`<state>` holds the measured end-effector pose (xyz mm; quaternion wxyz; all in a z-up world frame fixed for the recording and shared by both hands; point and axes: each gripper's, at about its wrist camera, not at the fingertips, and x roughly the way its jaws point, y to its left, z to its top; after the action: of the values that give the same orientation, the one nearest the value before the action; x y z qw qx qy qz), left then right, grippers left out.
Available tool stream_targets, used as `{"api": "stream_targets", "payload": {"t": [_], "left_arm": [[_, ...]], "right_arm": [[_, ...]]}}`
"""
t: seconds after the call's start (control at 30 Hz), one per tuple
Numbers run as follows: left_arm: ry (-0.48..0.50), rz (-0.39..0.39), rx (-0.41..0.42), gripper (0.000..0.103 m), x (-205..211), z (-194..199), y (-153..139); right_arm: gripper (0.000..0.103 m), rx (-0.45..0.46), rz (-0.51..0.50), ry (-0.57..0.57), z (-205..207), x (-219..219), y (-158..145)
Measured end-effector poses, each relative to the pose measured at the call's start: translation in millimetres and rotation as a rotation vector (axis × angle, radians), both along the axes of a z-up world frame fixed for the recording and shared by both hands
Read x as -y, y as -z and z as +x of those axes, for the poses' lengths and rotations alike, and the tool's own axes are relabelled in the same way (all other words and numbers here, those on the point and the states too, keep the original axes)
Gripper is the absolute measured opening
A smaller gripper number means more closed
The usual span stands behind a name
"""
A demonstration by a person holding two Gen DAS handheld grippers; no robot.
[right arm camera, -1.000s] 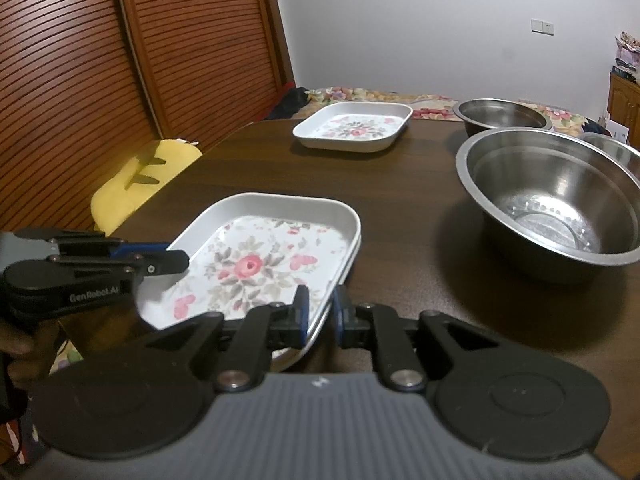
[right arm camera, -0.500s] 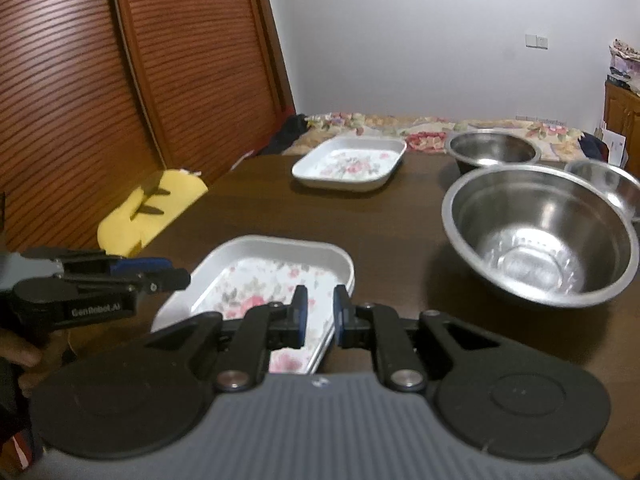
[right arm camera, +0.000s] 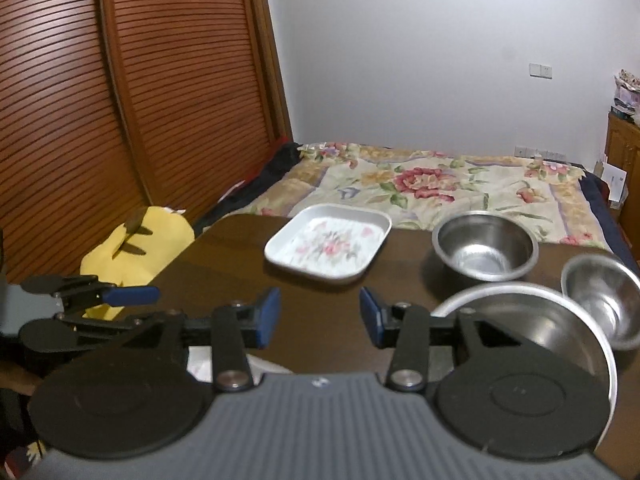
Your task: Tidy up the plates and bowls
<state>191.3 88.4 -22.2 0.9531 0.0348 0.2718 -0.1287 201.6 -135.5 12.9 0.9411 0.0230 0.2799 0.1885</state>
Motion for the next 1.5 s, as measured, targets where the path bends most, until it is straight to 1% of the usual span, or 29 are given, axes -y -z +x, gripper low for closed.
{"api": "stream_targets", "payload": {"t": [0.13, 0.3, 0.43, 0.57, 0.73, 0.93, 1.0, 1.17, 1.3, 1.4, 1.5], "left_arm": [[-0.014, -0.018, -0.001, 0.058, -7.5, 23.4, -5.5], [-0.023, -0.028, -0.008, 0.058, -13.8, 51.7, -10.0], [-0.018, -0.022, -0.017, 0.058, -14.0, 74.3, -11.2], [-0.013, -0.019, -0.029, 0.058, -11.2, 96.8, -6.7], [0.002, -0.021, -0.051, 0.058, -7.8, 120.6, 2.8], [0.009, -0.020, -0.081, 0.058, -3.2, 140.8, 16.2], [0.008, -0.021, -0.090, 0.056, -3.9, 146.5, 19.5], [0.007, -0.024, -0.111, 0.054, -4.2, 155.5, 26.7], [0.004, -0.022, -0.121, 0.054, -3.6, 160.4, 30.3], [0.002, -0.025, -0.128, 0.052, -2.4, 162.7, 32.7], [0.002, -0.023, -0.136, 0.048, -0.4, 165.5, 35.4]], "right_arm": [[0.046, -0.024, 0.002, -0.003, 26.2, -3.2, -2.1], [0.046, -0.087, 0.017, 0.002, 58.4, -8.1, 4.5], [0.046, -0.137, 0.001, 0.003, 84.3, -15.8, 15.4], [0.046, -0.193, -0.002, 0.010, 110.2, -19.6, 25.1], [0.046, -0.231, -0.036, 0.020, 131.9, -22.7, 35.5], [0.046, -0.270, -0.062, 0.024, 152.4, -22.4, 43.5], [0.046, -0.283, -0.068, 0.020, 158.2, -22.9, 46.5], [0.041, -0.315, -0.100, -0.006, 166.1, -26.8, 54.1], [0.041, -0.324, -0.108, -0.009, 170.0, -27.9, 56.5], [0.040, -0.332, -0.117, -0.005, 173.4, -28.3, 59.6], [0.038, -0.349, -0.106, 0.000, 177.2, -26.5, 62.1]]}}
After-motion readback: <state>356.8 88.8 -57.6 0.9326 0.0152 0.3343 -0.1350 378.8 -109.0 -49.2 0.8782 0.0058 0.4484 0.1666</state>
